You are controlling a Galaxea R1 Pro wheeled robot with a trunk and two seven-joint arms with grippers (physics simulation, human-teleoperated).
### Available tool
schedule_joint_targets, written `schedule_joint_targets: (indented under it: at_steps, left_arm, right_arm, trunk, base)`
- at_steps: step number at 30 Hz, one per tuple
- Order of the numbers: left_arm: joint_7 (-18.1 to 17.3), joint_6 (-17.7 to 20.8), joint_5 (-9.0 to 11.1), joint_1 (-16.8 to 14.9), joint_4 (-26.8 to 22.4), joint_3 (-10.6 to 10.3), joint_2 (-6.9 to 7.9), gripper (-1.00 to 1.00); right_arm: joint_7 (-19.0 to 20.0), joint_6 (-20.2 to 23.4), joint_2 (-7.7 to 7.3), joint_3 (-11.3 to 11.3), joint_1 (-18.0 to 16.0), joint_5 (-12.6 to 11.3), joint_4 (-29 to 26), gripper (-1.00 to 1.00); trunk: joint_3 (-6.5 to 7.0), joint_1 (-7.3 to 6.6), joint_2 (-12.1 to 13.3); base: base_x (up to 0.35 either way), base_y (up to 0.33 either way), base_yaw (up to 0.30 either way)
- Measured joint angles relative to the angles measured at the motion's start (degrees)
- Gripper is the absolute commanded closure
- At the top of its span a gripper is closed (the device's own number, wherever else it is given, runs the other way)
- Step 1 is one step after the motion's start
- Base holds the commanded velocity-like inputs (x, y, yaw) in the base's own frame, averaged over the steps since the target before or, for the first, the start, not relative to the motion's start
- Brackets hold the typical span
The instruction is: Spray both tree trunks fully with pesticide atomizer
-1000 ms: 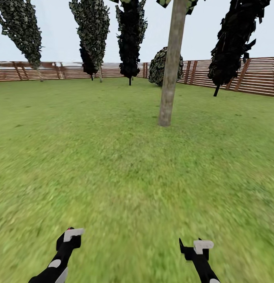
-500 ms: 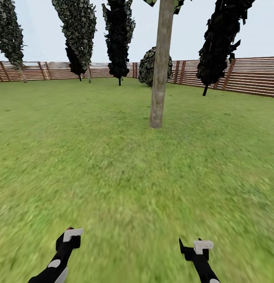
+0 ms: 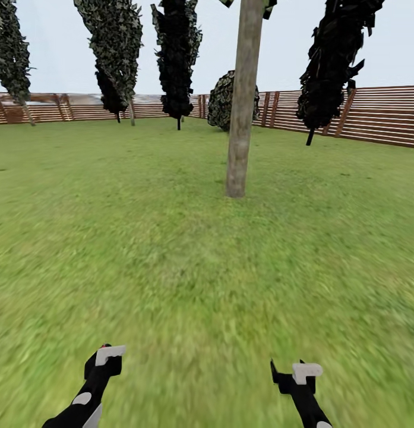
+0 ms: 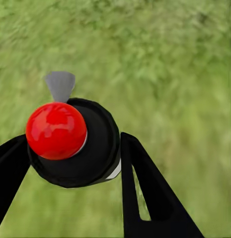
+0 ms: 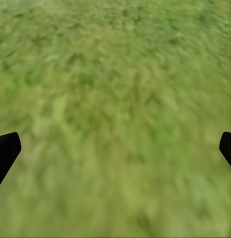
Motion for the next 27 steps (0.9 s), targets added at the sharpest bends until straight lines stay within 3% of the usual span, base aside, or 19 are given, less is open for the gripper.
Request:
schedule_joint_targets:
  at_steps: [17, 27]
  left_arm:
    - [0.0, 0.0, -0.01, 0.0, 0.0, 0.0, 0.0, 1.0]
    - [0.0, 0.0, 0.01, 0.0, 0.0, 0.0, 0.0, 1.0]
  right_arm:
    - [0.0, 0.0, -0.01, 0.0, 0.0, 0.0, 0.0, -1.0]
    - [0.0, -0.06, 0.01, 0.0, 0.0, 0.0, 0.0, -1.0]
  trunk:
    - [0.0, 0.0, 0.0]
    - [0.0, 0.0, 0.0]
  base:
    - [0.338, 0.0, -0.262]
    - [0.338, 0.0, -0.025]
